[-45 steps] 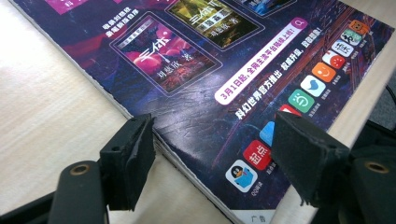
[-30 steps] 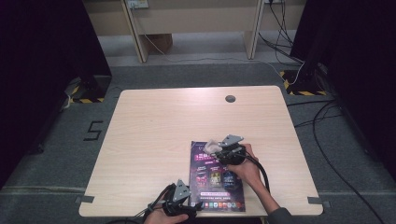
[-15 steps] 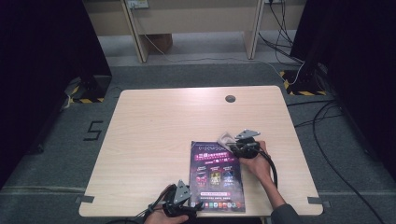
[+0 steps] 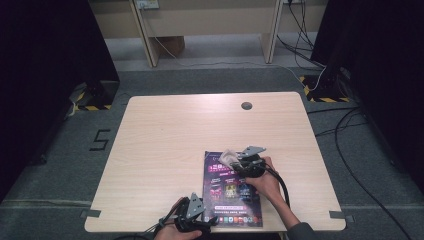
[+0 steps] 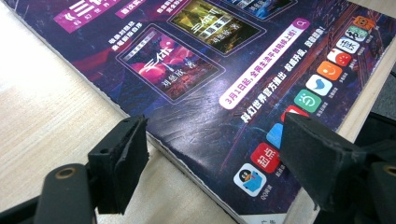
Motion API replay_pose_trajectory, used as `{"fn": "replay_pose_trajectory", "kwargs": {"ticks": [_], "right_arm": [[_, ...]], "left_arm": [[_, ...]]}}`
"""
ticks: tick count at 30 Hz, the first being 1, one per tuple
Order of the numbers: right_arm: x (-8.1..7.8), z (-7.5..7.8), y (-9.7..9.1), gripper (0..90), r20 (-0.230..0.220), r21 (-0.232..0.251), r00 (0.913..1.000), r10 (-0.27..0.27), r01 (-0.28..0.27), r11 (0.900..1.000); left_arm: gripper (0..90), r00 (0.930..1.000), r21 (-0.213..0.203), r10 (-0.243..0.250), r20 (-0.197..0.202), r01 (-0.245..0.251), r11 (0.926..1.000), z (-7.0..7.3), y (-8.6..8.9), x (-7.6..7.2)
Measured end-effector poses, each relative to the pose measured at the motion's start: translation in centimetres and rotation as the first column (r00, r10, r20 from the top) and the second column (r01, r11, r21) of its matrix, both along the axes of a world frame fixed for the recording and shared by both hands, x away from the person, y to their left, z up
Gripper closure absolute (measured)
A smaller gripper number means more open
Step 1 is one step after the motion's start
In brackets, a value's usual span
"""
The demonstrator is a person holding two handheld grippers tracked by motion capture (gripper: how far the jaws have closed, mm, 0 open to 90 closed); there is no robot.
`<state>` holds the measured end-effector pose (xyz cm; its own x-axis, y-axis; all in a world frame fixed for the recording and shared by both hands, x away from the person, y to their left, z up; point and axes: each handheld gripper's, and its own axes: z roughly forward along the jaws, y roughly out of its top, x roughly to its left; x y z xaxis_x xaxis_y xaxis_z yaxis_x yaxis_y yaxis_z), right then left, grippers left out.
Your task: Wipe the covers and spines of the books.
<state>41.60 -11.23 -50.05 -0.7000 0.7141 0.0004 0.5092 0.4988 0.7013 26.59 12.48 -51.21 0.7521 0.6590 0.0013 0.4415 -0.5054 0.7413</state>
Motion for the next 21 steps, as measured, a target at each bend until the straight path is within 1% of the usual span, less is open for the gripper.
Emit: {"fn": "replay_pose_trajectory", "kwargs": {"ticks": [1,2,3,4,5,6,7,8,9,12,16,17,18,19,21], "right_arm": [[0.5,-0.1,-0.5,67.3,0.011,-0.004,0.9997,-0.023,0.023,0.9997],[0.5,-0.1,-0.5,67.3,0.011,-0.004,0.9997,-0.023,0.023,0.9997],[1.2,-0.2,-1.3,66.3,0.013,0.010,0.9979,-0.064,0.063,0.9979],[1.2,-0.2,-1.3,66.3,0.013,0.010,0.9979,-0.064,0.063,0.9979],[1.8,-0.2,-2.2,65.7,0.010,0.025,0.9933,-0.115,0.115,0.9931],[2.1,-0.2,-2.7,65.4,0.013,0.025,0.9910,-0.133,0.133,0.9908],[2.1,-0.2,-2.7,65.4,0.013,0.025,0.9910,-0.133,0.133,0.9908],[2.6,-0.3,-3.6,64.9,0.037,0.022,0.9853,-0.167,0.166,0.9858],[2.7,-0.3,-4.0,64.9,0.038,0.024,0.9824,-0.183,0.182,0.9830],[2.8,-0.4,-4.2,64.5,0.042,0.022,0.9811,-0.189,0.188,0.9819],[2.6,-0.3,-4.1,64.5,0.047,0.013,0.9793,-0.197,0.197,0.9804],[2.5,-0.4,-4.0,61.9,0.042,0.029,0.9777,-0.206,0.205,0.9784],[2.5,-0.4,-4.0,61.9,0.042,0.029,0.9777,-0.206,0.205,0.9784],[2.2,-0.4,-3.7,61.5,0.043,0.029,0.9798,-0.195,0.194,0.9805],[1.8,-0.4,-3.2,61.7,0.031,0.033,0.9855,-0.167,0.166,0.9857]], "left_arm": [[22.8,1.0000,-0.001,0.000,-0.001,0.000,1.0000,0.0,0.0,0.0],[22.8,1.0000,-0.001,0.000,-0.001,0.000,1.0000,0.0,0.0,0.0],[22.8,1.0000,0.003,-0.001,0.000,0.001,1.0000,0.0,0.0,0.0],[22.8,1.0000,0.002,-0.003,-0.002,0.003,1.0000,0.0,0.0,0.0],[22.7,1.0000,-0.005,0.000,-0.007,0.000,1.0000,0.0,0.1,0.1],[22.7,1.0000,-0.006,0.000,-0.006,0.000,1.0000,0.0,0.1,0.1],[22.7,1.0000,-0.006,0.000,-0.006,0.000,1.0000,0.0,0.1,0.1],[22.8,1.0000,-0.009,0.001,-0.002,-0.001,1.0000,-0.1,0.0,0.0],[22.7,1.0000,-0.003,-0.001,-0.004,0.001,1.0000,0.0,0.0,0.0],[22.7,1.0000,-0.011,0.002,-0.003,-0.002,0.9999,-0.1,0.0,0.0],[22.7,1.0000,-0.006,-0.001,-0.002,0.001,1.0000,0.0,0.0,0.0],[22.7,1.0000,-0.009,0.001,-0.001,-0.001,1.0000,-0.1,0.0,0.0],[22.8,1.0000,-0.009,0.001,-0.001,-0.001,1.0000,-0.1,0.0,0.0],[22.8,1.0000,-0.001,-0.002,-0.001,0.002,1.0000,0.0,0.0,0.0],[22.7,1.0000,-0.001,-0.004,-0.004,0.004,1.0000,0.0,0.0,0.1]]}}
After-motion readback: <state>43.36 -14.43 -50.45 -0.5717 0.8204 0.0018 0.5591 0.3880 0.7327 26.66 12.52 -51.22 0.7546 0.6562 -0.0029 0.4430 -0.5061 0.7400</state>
